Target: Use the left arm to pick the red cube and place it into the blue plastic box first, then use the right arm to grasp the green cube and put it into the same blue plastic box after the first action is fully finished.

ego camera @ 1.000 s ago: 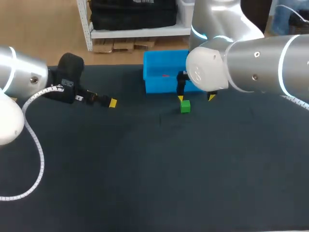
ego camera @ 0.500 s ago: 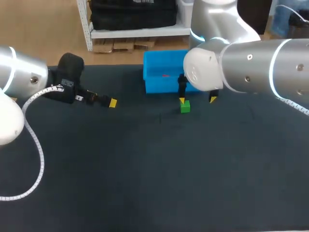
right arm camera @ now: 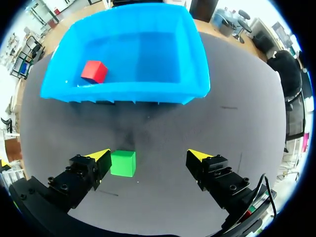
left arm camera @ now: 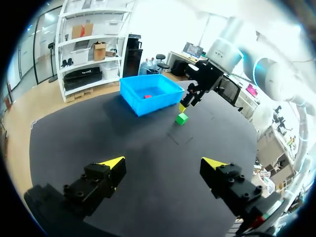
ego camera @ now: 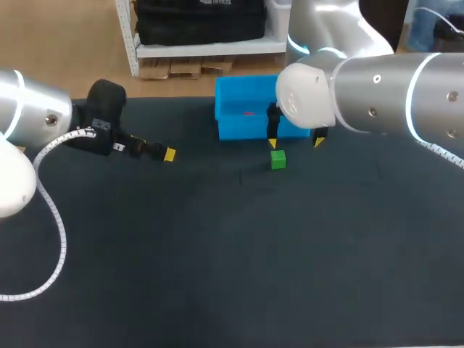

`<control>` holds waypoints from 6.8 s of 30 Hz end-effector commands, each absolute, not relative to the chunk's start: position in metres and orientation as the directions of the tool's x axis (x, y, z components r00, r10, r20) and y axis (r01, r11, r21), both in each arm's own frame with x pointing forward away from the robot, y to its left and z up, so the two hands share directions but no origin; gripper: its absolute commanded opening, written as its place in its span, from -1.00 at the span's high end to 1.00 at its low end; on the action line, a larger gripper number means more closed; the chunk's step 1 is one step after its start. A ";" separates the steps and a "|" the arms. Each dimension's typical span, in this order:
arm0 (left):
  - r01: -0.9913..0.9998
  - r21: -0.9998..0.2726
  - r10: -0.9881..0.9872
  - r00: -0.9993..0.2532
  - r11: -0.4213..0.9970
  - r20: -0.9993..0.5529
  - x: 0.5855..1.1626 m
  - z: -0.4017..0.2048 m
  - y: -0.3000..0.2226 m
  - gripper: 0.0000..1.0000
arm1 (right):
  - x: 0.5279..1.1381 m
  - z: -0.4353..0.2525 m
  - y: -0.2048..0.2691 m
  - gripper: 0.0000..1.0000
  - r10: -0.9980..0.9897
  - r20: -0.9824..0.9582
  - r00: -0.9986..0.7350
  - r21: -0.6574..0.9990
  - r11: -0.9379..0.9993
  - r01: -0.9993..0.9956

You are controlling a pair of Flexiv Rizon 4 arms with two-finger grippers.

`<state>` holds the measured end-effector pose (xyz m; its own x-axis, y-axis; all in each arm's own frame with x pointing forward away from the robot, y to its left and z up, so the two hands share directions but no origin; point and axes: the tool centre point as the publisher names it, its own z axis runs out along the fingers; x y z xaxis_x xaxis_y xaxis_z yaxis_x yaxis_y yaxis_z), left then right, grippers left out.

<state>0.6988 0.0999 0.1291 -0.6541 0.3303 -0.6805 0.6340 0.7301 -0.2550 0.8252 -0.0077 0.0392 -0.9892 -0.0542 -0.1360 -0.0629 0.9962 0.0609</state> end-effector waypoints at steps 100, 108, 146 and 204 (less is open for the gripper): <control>0.638 -0.257 0.327 -0.649 0.726 -0.687 0.698 0.128 0.102 -1.00 | 0.805 0.022 0.018 1.00 -0.089 -0.102 -0.991 0.061 0.993 -0.096; 0.638 -0.257 0.327 -0.649 0.726 -0.687 0.698 0.128 0.102 -1.00 | 0.803 0.079 0.016 1.00 -0.092 -0.193 -0.977 0.104 0.988 -0.114; 0.638 -0.257 0.327 -0.649 0.726 -0.687 0.698 0.128 0.102 -1.00 | 0.824 0.124 0.012 1.00 -0.001 -0.489 -0.872 0.308 0.935 -0.174; 0.638 -0.257 0.327 -0.649 0.726 -0.687 0.698 0.128 0.102 -1.00 | 0.955 0.069 0.030 -1.00 -0.026 -0.388 -0.921 0.240 0.962 -0.128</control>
<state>0.6987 0.0999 0.1291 -0.6542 0.3302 -0.6804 0.6338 0.7303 -0.2549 0.9523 0.0308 0.0622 -0.9096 -0.0130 -0.4154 -0.1213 0.9643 0.2355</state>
